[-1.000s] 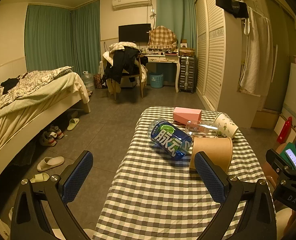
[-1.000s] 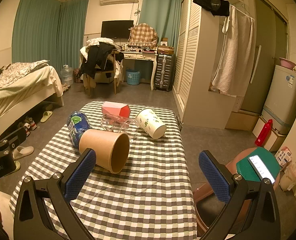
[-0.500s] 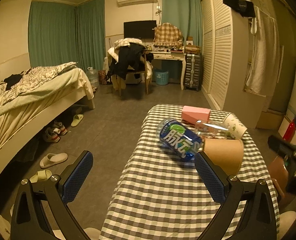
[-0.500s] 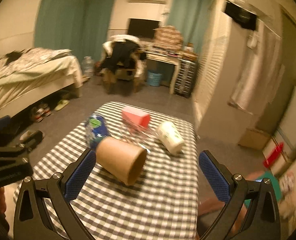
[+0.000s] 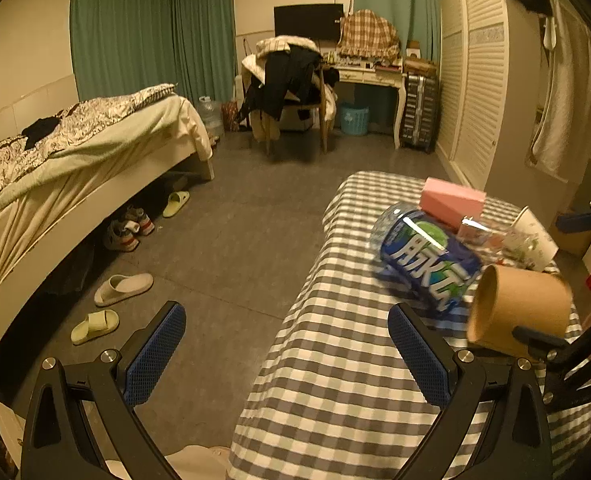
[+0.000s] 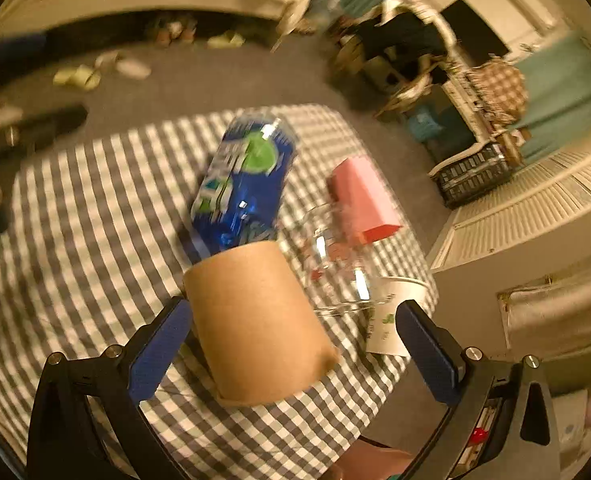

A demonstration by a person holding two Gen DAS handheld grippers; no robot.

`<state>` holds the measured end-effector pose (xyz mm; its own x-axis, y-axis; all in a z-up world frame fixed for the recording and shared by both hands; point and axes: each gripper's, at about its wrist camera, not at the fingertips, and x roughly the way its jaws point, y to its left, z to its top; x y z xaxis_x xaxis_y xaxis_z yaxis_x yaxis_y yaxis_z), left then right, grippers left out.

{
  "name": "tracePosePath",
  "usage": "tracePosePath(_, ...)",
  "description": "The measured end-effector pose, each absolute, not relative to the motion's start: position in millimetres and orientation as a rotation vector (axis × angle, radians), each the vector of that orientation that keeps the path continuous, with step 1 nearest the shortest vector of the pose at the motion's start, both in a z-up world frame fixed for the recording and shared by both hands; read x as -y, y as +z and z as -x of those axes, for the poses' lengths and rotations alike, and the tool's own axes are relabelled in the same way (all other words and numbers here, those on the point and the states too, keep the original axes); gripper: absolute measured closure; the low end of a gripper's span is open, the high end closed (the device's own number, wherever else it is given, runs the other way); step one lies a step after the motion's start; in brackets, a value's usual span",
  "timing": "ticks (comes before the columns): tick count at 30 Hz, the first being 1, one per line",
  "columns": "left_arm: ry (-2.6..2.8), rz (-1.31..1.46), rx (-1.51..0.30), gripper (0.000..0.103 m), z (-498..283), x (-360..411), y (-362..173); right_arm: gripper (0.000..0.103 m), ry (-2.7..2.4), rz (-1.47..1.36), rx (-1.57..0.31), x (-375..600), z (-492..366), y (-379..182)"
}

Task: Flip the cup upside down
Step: 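Reach the right gripper to the tan paper cup's base and close on it, then lift the tan paper cup with the right gripper off the table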

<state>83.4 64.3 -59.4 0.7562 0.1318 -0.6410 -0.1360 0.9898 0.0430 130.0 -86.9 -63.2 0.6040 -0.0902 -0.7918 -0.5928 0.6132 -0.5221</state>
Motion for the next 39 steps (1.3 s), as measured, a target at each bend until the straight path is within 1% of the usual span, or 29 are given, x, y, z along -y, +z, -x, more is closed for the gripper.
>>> tracePosePath(12, 0.146, 0.015, -0.754, 0.0, -99.9, -70.9, -77.1, 0.002, 0.423, 0.989, -1.122, 80.1, -164.8, -120.3)
tracePosePath(13, 0.146, 0.016, -0.753, 0.0, -100.0, -71.3, -76.9, 0.005, 0.422, 0.993, -1.137, 80.1, -165.1, -124.0)
tracePosePath(14, 0.146, 0.017, -0.75, 0.0, -99.6, -73.0, -76.9, 0.013, 0.424, 0.997, -1.155, 81.3, -165.1, -128.0)
tracePosePath(15, 0.146, 0.019, -0.747, 0.0, -99.0, -73.4, -76.5, 0.017, 0.424, 0.998, -1.173, 82.3, -165.3, -131.2)
tracePosePath(16, 0.145, 0.02, -0.746, 0.0, -98.4, -73.6, -75.7, 0.02, 0.42, 0.994, -1.192, 83.0, -165.1, -133.6)
tracePosePath(17, 0.144, 0.02, -0.743, 0.0, -97.9, -72.6, -75.3, 0.02, 0.409, 0.99, -1.195, 83.6, -164.5, -134.3)
tracePosePath(21, 0.14, 0.021, -0.722, 0.0, -91.2, -73.3, -68.9, 0.021, 0.38, 0.961, -1.194, 86.5, -156.3, -126.0)
tracePosePath(28, 0.126, 0.038, -0.673, 0.0, -71.5, -79.4, -52.7, 0.021, 0.343, 0.944, -1.165, 74.0, -114.4, -78.2)
tracePosePath(31, 0.121, 0.056, -0.657, 0.0, -62.3, -86.2, -47.2, 0.021, 0.376, 0.936, -1.17, 62.2, -89.6, -68.4)
tracePosePath(34, 0.132, 0.06, -0.644, 0.0, -52.8, -95.1, -43.9, 0.021, 0.433, 0.944, -1.182, 46.7, -62.8, -67.8)
tracePosePath(39, 0.143, 0.074, -0.664, 0.0, -46.7, -109.1, -48.7, 0.021, 0.511, 0.998, -1.187, 25.5, -32.3, -86.6)
